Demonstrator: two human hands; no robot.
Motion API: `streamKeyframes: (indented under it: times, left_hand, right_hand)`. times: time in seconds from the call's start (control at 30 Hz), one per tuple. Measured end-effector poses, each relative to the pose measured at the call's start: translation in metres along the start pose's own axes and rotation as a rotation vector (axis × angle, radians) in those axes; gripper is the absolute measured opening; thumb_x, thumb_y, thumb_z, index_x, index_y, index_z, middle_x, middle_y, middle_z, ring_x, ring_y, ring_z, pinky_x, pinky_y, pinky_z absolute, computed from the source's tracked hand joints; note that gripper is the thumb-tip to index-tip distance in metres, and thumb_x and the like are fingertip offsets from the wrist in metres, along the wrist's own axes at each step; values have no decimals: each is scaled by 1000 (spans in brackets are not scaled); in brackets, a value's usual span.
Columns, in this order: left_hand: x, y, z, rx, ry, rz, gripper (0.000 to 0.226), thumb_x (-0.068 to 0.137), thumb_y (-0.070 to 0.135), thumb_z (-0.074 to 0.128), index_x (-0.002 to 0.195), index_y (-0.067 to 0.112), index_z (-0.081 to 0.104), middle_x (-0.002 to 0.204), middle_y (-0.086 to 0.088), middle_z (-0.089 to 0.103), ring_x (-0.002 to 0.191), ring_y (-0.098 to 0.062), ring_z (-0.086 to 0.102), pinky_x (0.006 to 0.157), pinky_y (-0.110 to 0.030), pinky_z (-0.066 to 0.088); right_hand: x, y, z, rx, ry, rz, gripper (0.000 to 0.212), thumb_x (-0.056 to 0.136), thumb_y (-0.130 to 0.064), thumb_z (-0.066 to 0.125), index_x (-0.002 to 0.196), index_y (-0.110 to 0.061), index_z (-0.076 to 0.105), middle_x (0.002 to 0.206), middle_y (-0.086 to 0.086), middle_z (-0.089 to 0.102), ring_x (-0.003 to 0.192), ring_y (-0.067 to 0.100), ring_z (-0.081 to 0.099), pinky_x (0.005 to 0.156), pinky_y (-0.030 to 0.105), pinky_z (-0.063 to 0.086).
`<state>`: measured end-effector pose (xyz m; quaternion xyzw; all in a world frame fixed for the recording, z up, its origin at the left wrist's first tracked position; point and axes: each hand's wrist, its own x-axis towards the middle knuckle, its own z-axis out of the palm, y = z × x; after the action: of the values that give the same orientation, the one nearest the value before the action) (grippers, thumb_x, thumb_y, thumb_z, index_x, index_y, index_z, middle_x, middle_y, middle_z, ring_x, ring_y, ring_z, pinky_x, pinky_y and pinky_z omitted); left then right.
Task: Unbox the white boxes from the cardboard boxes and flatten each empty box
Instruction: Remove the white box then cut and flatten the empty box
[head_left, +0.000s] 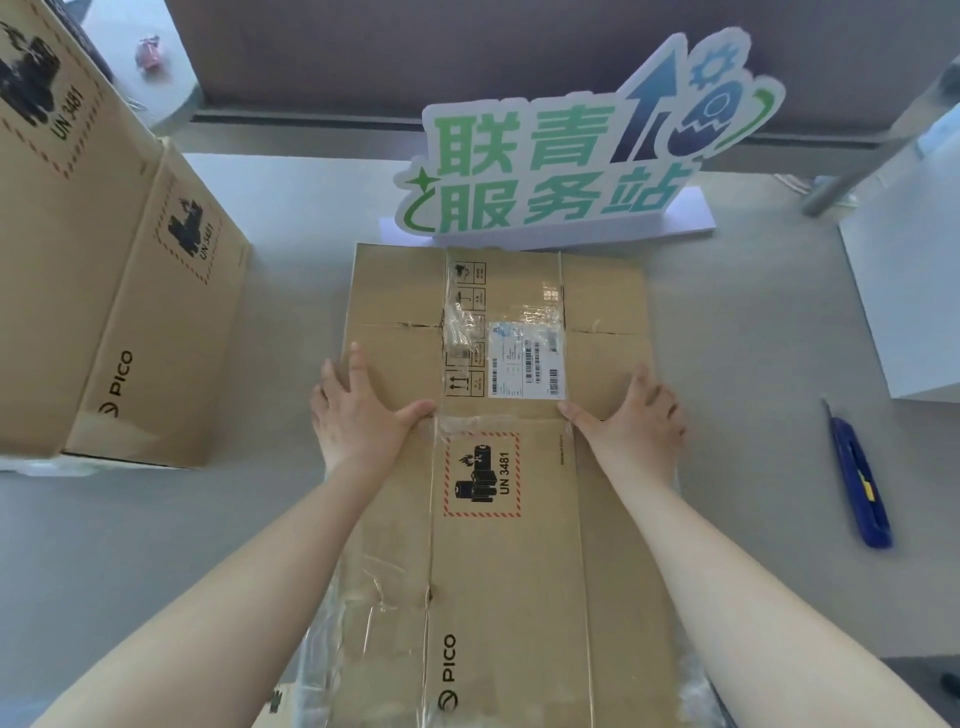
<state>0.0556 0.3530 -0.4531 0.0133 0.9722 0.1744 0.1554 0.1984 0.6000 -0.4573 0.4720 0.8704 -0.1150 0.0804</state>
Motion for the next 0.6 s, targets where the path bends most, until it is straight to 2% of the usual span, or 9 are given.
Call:
streamKeyframes:
  times: [0.07,0.13,0.2,0.3,0.37,0.43,0.5,0.53,0.6]
  left_hand:
    - [4,-1,-8,-66,5,-87,117,67,66,76,155,22,12,146,-18,32,133,-38,31,111,-49,29]
    - [10,-5,-13,-129,-24,-206,111,64,62,80,150,17,26,138,-18,41,128,-38,38,107,-49,35]
    - [17,-11,-17,-203,-63,-282,104,58,63,84,138,14,41,133,-16,48,124,-38,44,103,-51,41]
    - [22,-17,-24,-295,-99,-350,103,40,74,80,120,15,52,119,-8,60,108,-35,59,91,-49,52]
    - [20,-20,-27,-391,-101,-331,90,48,65,84,114,14,50,110,-4,62,95,-29,64,84,-47,55]
    - [14,-23,-30,-517,-82,-297,70,66,46,86,113,14,45,106,-2,61,90,-25,62,83,-42,55]
    - [7,-32,-30,-571,-83,-276,63,74,39,83,117,13,44,106,-2,61,90,-23,61,82,-40,52]
    - [3,-36,-31,-589,-76,-259,62,75,38,82,119,13,45,107,-2,62,91,-23,62,82,-39,51]
    - [-2,-44,-36,-629,-67,-233,59,76,36,82,117,13,46,107,-3,62,93,-23,62,81,-38,50]
  right_hand:
    - [7,-1,-7,51,-18,78,120,66,-84,61,154,-16,16,135,23,41,120,41,45,96,47,41]
    - [19,3,-14,224,-50,198,110,66,-72,73,147,-11,30,132,21,48,120,39,50,95,46,46]
    - [32,12,-19,399,-89,282,88,65,-61,80,129,-9,47,124,13,59,112,34,58,89,42,50]
    - [39,24,-24,682,-223,312,52,69,-49,84,105,-18,62,107,1,70,90,24,67,82,41,57]
    - [38,30,-25,847,-283,297,29,75,-39,84,92,-24,65,102,-2,71,87,19,67,77,39,58]
    - [33,30,-31,980,-322,260,17,83,-29,78,93,-24,65,99,-4,70,86,13,65,64,30,52]
    - [27,32,-35,1061,-420,227,17,90,-24,71,105,-19,66,104,-1,71,88,14,66,60,27,48]
    - [24,33,-37,1089,-498,231,22,92,-23,69,113,-15,66,109,3,72,92,17,67,64,29,51]
    - [19,39,-39,1128,-650,268,29,94,-22,66,121,-11,65,115,10,72,103,27,68,83,44,57]
